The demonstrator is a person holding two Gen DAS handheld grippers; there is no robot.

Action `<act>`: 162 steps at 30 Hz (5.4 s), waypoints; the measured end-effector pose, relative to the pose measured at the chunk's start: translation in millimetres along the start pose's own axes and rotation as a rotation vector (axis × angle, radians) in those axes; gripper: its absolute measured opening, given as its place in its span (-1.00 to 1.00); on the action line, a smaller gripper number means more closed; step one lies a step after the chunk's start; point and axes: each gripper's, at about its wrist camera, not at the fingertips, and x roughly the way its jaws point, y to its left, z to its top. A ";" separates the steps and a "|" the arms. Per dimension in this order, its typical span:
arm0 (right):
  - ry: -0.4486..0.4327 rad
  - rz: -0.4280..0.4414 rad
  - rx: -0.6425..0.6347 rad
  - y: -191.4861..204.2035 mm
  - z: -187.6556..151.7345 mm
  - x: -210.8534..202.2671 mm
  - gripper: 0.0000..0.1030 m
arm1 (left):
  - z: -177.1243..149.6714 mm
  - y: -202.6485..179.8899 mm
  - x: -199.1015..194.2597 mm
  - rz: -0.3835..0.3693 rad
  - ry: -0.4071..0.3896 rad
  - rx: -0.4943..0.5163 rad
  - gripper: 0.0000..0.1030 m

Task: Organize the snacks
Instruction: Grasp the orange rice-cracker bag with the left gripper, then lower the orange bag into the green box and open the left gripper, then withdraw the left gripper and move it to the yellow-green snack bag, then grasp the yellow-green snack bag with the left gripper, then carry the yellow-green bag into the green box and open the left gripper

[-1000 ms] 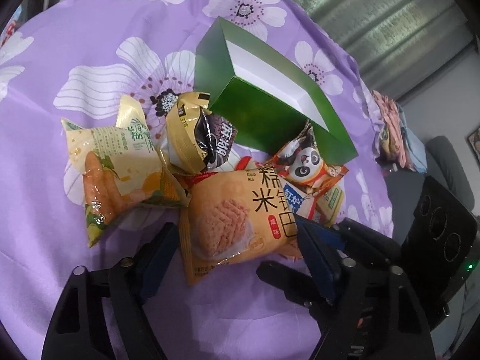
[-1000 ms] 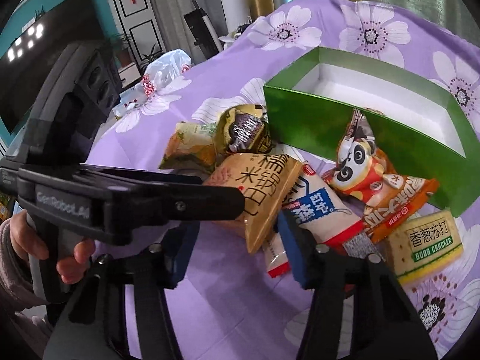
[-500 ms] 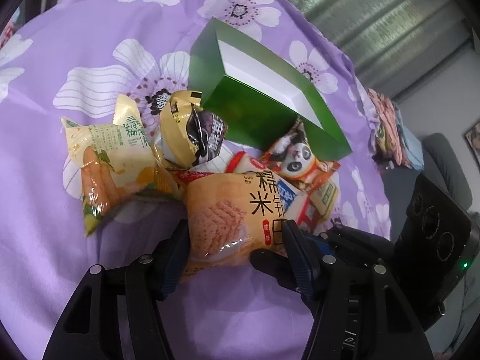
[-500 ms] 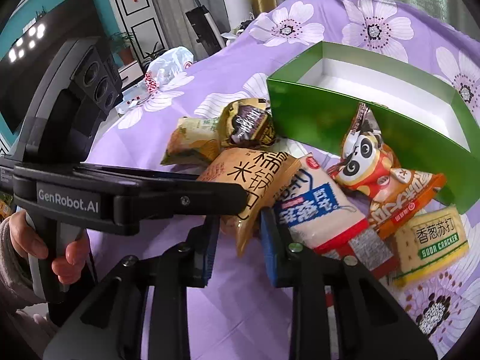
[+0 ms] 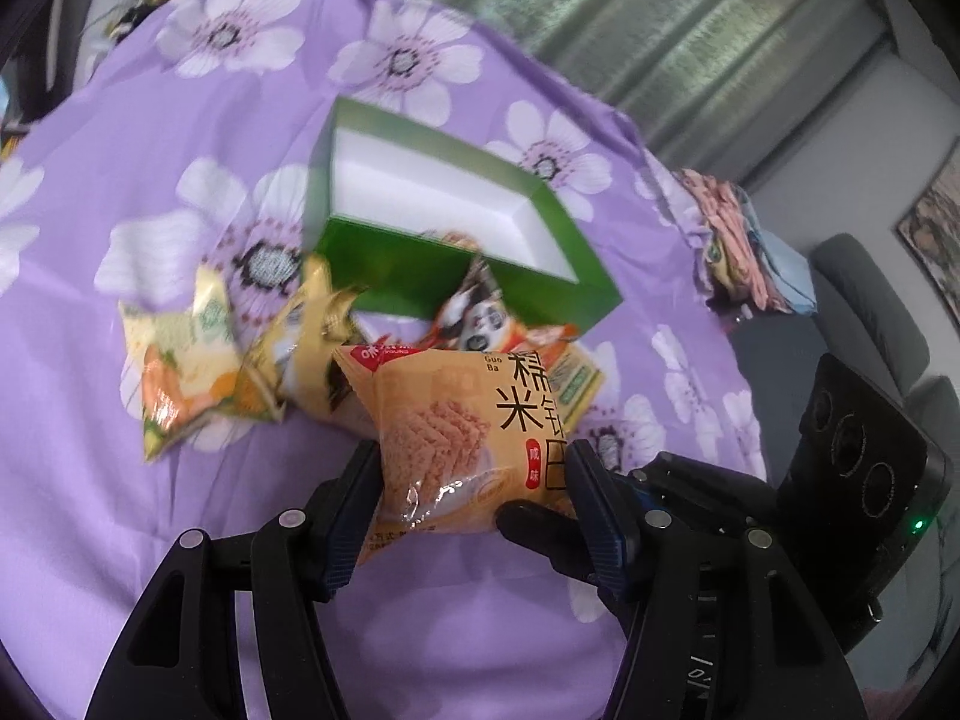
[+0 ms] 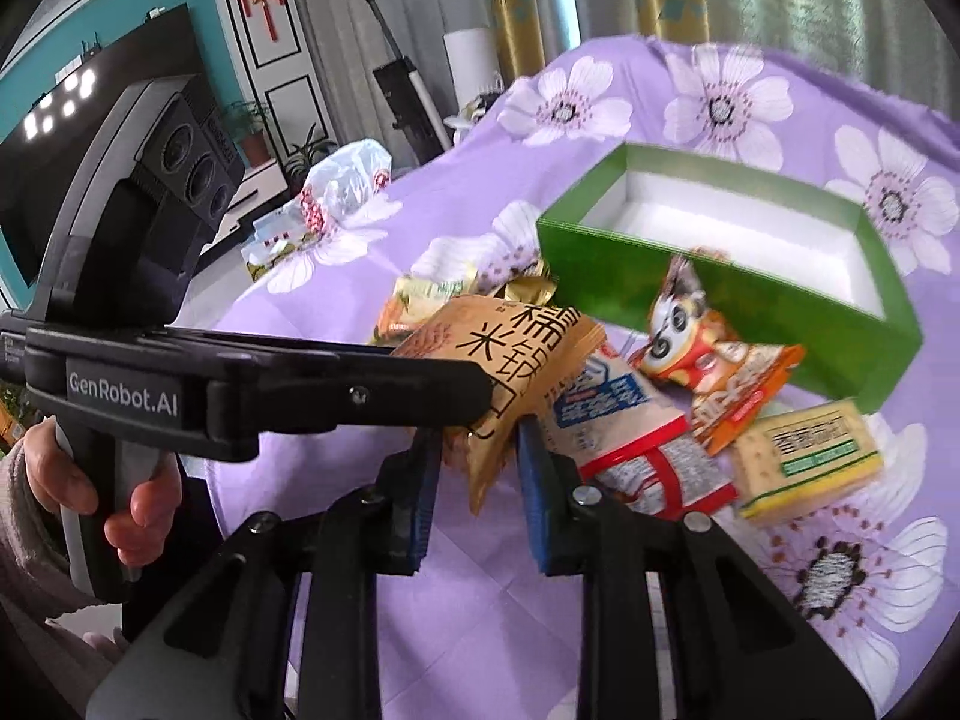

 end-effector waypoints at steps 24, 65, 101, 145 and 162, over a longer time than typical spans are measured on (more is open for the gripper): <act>-0.158 -0.113 0.006 -43.7 50.5 -27.5 -0.50 | 78.3 -38.4 22.3 -0.022 -0.069 0.139 0.21; -0.132 -0.211 0.162 -123.9 70.0 10.8 0.15 | 131.5 -1.4 64.7 0.090 -0.053 0.062 0.50; -0.041 -0.010 0.134 -16.6 -1.9 -22.6 0.23 | 16.7 74.4 -35.8 0.266 -0.061 -0.105 0.50; 0.162 0.143 0.063 29.5 38.6 136.8 -0.55 | 22.6 121.5 -1.6 0.172 0.007 -0.155 -0.28; 0.002 0.096 0.029 43.6 25.6 39.8 -0.57 | 10.6 32.2 -35.8 0.107 -0.049 0.024 -0.29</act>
